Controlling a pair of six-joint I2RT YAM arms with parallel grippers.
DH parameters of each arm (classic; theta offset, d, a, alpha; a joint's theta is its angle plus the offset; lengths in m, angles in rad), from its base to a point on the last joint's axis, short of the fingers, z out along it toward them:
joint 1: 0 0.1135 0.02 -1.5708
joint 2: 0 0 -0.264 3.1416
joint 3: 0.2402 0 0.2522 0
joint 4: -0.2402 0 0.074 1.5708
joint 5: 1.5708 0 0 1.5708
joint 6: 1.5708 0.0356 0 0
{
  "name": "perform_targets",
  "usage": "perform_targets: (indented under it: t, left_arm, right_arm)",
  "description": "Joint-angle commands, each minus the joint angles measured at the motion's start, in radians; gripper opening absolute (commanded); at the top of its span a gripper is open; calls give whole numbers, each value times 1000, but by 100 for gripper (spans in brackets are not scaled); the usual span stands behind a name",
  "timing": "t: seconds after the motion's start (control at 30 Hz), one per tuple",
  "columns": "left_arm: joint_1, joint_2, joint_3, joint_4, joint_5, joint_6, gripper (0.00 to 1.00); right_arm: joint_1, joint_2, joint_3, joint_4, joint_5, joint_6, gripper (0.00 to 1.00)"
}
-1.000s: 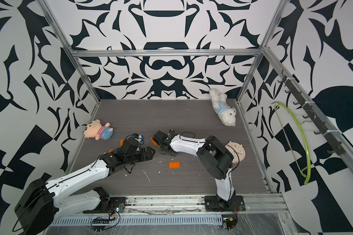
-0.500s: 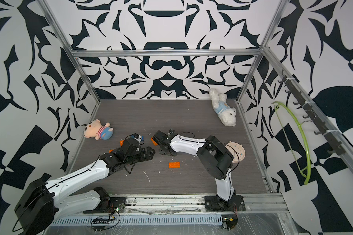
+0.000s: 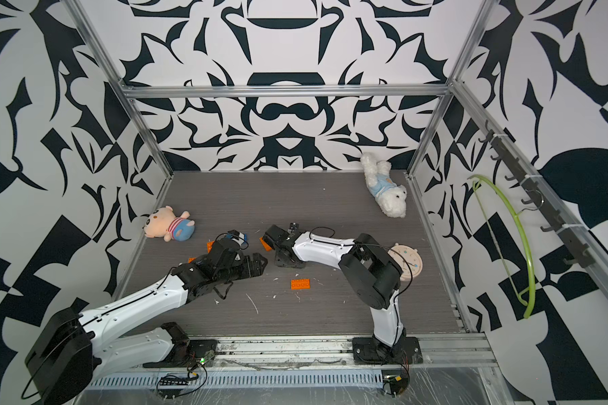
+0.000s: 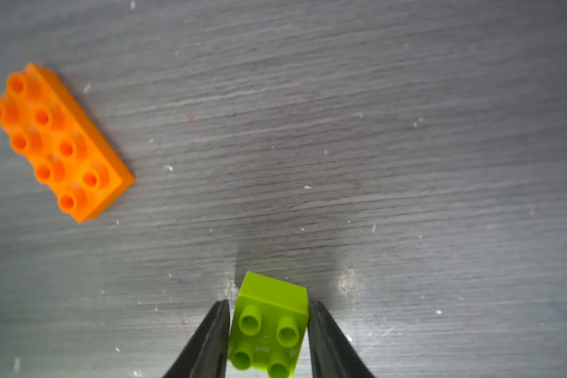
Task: Assemble the number 5 with lego
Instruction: Pick up the lego brick from the center of the board.
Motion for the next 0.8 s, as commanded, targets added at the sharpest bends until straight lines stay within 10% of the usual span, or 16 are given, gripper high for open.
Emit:
perform_targets:
  t: [0.0, 0.33, 0.77]
  left_arm:
    - [-9, -4, 19, -4, 10, 2, 99]
    - [-65, 31, -4, 26, -9, -71, 99]
    - [-80, 51, -38, 128, 4, -126, 99]
  right_arm:
    - [-5, -23, 29, -29, -58, -158, 44]
    - [-49, -50, -15, -63, -121, -379, 48]
    - [-50, -49, -12, -26, -109, -296, 47]
